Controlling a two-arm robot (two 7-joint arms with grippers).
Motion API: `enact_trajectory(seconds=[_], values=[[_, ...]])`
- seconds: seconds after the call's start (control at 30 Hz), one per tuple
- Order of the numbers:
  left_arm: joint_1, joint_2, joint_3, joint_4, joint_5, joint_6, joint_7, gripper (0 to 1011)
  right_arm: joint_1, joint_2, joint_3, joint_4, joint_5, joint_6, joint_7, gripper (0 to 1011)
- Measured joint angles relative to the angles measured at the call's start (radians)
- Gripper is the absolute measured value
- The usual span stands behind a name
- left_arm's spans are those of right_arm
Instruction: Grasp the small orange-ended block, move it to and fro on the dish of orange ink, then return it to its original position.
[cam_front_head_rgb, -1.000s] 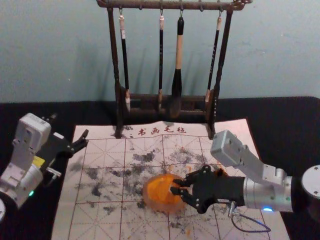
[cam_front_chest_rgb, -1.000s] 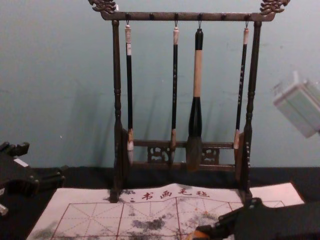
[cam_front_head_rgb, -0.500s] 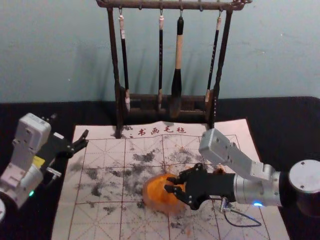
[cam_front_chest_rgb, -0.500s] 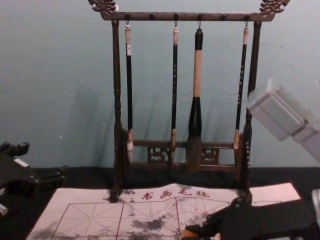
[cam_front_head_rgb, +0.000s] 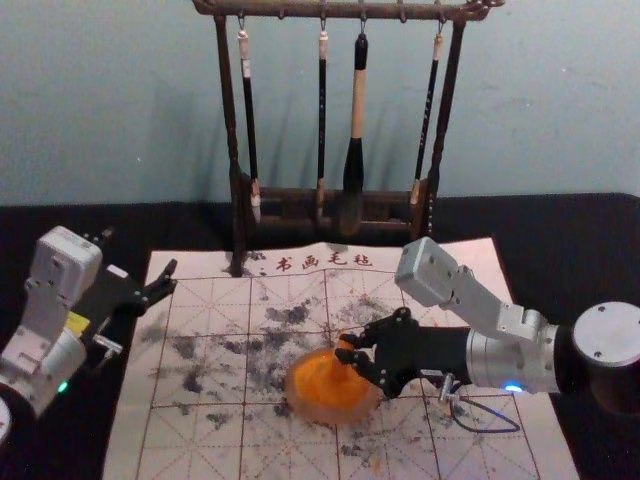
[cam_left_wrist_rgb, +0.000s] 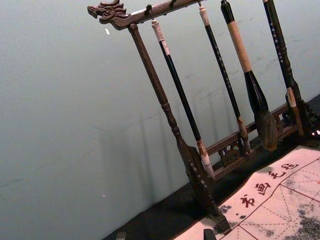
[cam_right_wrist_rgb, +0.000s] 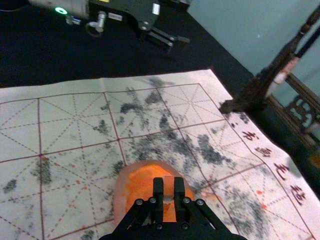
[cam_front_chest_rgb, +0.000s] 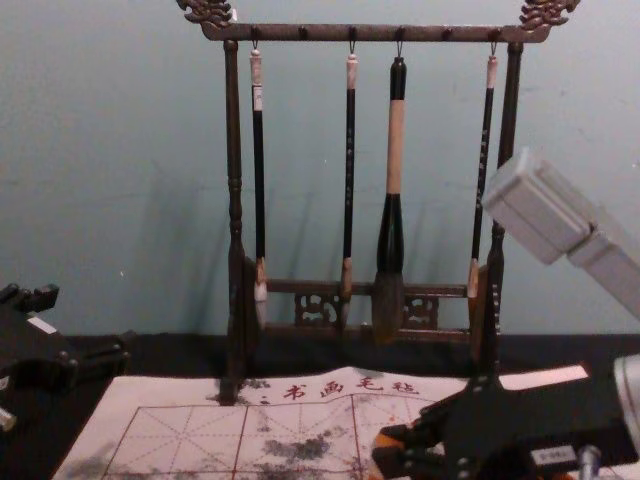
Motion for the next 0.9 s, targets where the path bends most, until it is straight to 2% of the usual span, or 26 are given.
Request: enact_trajectory(seconds=[0.23,0.53,0.7,0.9], values=[[0.0,0.0,0.0,0.0,0.0,0.0,0.0,1001,-0.01,0.015,0.018,-0.004,0.008,0.006,-0.006,90],[0.0,0.0,0.0,0.0,0.0,0.0,0.0,1002,-0.05,0.054,0.034,-0.059,0.034,0.008,0.004,90],[0.0,0.0,0.0,0.0,0.0,0.0,0.0,1001,-0.069,0.073,0.033,-0.094,0.045,0.009,0.016,90],[0.0,0.0,0.0,0.0,0.0,0.0,0.0,1001,-0.071,0.075,0.016,-0.105,0.045,0.011,0.026,90]])
